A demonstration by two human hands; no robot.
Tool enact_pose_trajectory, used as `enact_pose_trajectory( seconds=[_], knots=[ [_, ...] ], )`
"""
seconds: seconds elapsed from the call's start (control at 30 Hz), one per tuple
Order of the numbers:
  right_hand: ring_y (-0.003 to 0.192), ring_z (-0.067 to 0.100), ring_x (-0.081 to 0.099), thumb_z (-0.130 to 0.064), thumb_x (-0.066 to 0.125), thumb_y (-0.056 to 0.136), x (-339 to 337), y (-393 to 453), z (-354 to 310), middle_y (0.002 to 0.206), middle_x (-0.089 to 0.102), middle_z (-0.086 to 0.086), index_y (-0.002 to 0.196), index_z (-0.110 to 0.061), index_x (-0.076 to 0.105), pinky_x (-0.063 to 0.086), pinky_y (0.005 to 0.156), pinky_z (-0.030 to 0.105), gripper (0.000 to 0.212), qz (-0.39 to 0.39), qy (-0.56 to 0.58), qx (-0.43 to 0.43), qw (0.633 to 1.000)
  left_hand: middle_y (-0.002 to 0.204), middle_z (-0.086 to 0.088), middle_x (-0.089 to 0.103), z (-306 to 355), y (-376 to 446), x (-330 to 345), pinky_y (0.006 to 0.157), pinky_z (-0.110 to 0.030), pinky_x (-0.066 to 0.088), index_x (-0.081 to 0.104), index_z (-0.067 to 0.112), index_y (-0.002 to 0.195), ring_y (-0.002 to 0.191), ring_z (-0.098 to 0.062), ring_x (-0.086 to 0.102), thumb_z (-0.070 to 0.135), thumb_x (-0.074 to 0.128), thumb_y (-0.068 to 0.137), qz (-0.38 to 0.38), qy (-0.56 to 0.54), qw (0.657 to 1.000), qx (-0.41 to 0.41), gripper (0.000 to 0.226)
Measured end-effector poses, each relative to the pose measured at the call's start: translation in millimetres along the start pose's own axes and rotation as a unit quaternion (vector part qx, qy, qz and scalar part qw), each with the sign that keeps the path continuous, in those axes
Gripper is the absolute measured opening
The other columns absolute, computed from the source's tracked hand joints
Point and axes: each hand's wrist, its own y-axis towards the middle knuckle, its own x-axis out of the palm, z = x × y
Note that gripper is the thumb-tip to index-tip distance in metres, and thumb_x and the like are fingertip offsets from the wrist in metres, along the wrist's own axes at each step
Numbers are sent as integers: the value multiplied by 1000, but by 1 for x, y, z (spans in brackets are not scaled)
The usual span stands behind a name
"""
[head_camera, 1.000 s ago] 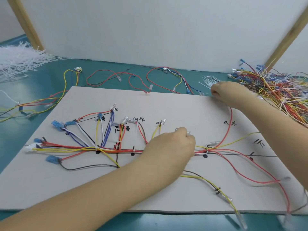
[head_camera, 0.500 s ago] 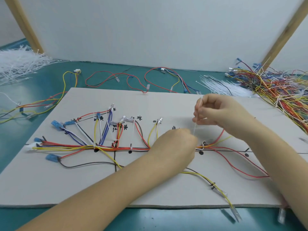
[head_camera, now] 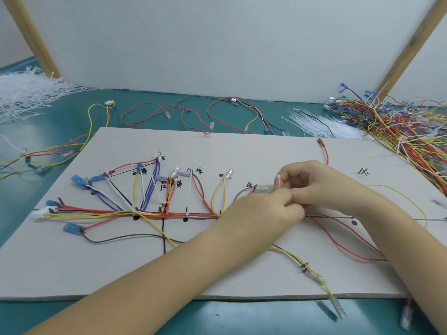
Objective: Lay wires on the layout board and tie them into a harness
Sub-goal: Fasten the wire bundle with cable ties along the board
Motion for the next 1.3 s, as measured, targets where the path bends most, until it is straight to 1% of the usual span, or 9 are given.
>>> enact_pose_trajectory(
  seconds=[0.17, 0.33, 0.57, 0.77, 0.83, 0.93, 1.0, 1.1, 1.3],
  knots=[
    [62, 8, 51, 12, 55, 85, -4, 1, 2, 67, 62, -2, 78, -10, 62, 41, 56, 13, 24, -34, 12, 4, 999, 102, -9, 51, 5, 10, -3, 58, -37, 39, 56, 7, 98, 83, -28, 57, -4, 42, 84, -39, 121, 992, 22, 22],
    [63, 7, 51, 2, 53, 90, -6, -1, 4, 72, 62, -2, 80, -10, 61, 43, 58, 14, 18, -54, 58, 9, 997, 71, 8, 59, 6, 3, 0, 38, -21, 42, 63, 24, 71, 52, -7, 56, 5, 32, 71, -2, 180, 982, 61, 37],
    [60, 3, 54, 0, 53, 90, -8, -1, 6, 68, 65, -5, 81, -7, 61, 44, 58, 11, 14, -49, 71, -2, 996, 82, -6, 57, 3, 6, -1, 47, -34, 45, 60, 9, 80, 67, -24, 59, 0, 51, 76, -2, 109, 992, 56, 14],
    [54, 7, 48, -6, 57, 88, -8, 1, 9, 64, 61, 4, 79, -12, 64, 40, 51, 12, 13, -43, 88, 18, 995, 66, 9, 55, 11, 5, 7, 36, -20, 30, 60, 26, 67, 49, -5, 50, 8, 34, 71, 25, 206, 977, 52, 32],
    [54, 7, 47, -4, 56, 89, -7, 1, 10, 66, 61, 4, 80, -13, 64, 40, 50, 12, 16, -42, 93, 14, 995, 67, 8, 56, 10, 8, 11, 37, -20, 35, 61, 24, 68, 48, -6, 51, 8, 38, 73, 50, 206, 976, 51, 28],
    [55, 5, 51, 1, 54, 89, -7, 1, 10, 69, 62, 2, 80, -14, 63, 43, 52, 12, 20, -42, 94, 5, 995, 74, -8, 58, 9, 11, 17, 52, -35, 49, 62, 8, 76, 59, -24, 58, 5, 58, 76, 134, 33, 990, -14, 5],
    [58, 5, 55, 7, 56, 86, -7, 0, 10, 67, 64, -2, 82, -10, 63, 46, 55, 14, 18, -40, 64, -3, 997, 78, -8, 55, 10, 12, 12, 67, -34, 44, 59, 5, 81, 71, -24, 53, 5, 55, 81, 108, -159, 974, -116, 4],
    [61, 9, 57, 11, 58, 82, -7, 0, 9, 69, 66, 3, 81, -6, 64, 45, 57, 16, 19, -21, 14, -11, 1000, 61, 8, 51, 5, 14, 12, 53, -19, 34, 51, 19, 70, 54, -3, 44, 9, 53, 81, 132, -320, 911, -225, 15],
    [62, 12, 55, 9, 61, 82, -9, -1, 8, 73, 66, 12, 78, -1, 62, 44, 57, 14, 11, -12, -6, -8, 1000, 56, 8, 57, -5, 21, 18, 55, -24, 40, 50, 25, 63, 47, -5, 48, 13, 58, 81, 146, -412, 851, -292, 24]
  ],
)
